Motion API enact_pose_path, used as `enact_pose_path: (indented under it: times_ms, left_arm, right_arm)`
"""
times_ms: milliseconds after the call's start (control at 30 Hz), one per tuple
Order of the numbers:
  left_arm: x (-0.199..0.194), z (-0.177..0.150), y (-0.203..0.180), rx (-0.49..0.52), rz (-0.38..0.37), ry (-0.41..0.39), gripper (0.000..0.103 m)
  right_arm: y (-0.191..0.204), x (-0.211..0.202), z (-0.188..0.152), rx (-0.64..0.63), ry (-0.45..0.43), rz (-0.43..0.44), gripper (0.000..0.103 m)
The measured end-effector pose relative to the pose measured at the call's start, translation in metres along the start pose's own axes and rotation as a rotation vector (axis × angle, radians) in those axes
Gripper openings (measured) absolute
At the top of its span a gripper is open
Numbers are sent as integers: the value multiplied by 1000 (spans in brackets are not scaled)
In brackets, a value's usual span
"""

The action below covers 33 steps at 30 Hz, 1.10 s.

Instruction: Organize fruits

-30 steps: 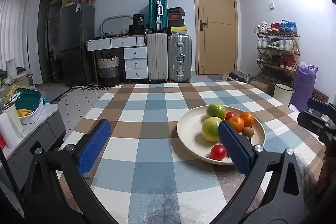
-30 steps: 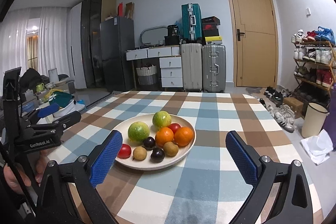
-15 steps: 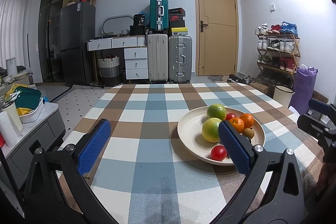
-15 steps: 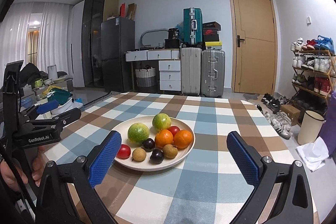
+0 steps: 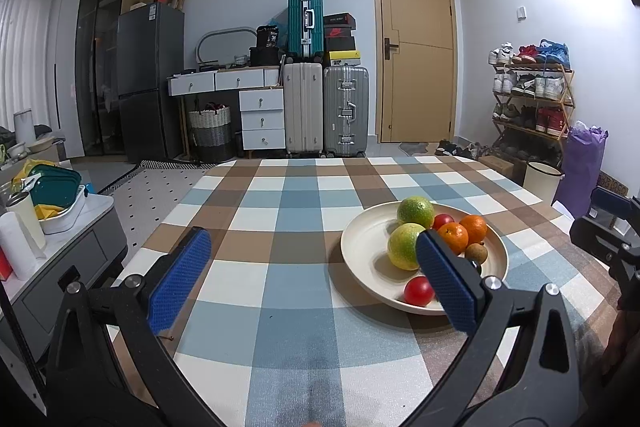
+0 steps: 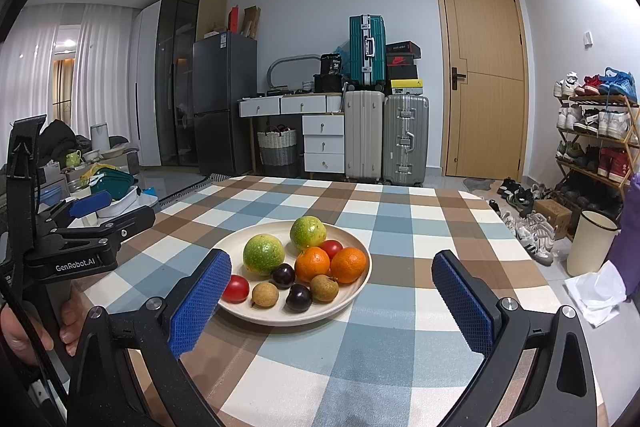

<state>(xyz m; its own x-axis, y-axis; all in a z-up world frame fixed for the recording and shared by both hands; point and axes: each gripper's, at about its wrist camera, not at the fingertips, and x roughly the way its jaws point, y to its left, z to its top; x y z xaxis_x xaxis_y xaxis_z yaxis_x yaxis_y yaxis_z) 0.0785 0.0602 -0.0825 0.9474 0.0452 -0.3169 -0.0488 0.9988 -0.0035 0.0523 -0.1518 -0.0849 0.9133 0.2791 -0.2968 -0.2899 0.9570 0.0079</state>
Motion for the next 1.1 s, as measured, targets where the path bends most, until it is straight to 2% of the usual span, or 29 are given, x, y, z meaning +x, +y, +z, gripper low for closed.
enact_pose_path:
  times_ms: [1100]
  left_arm:
    - [-1,-1,2,-1,7,-3,102]
  right_arm:
    - [0,0,0,1,1,0,103]
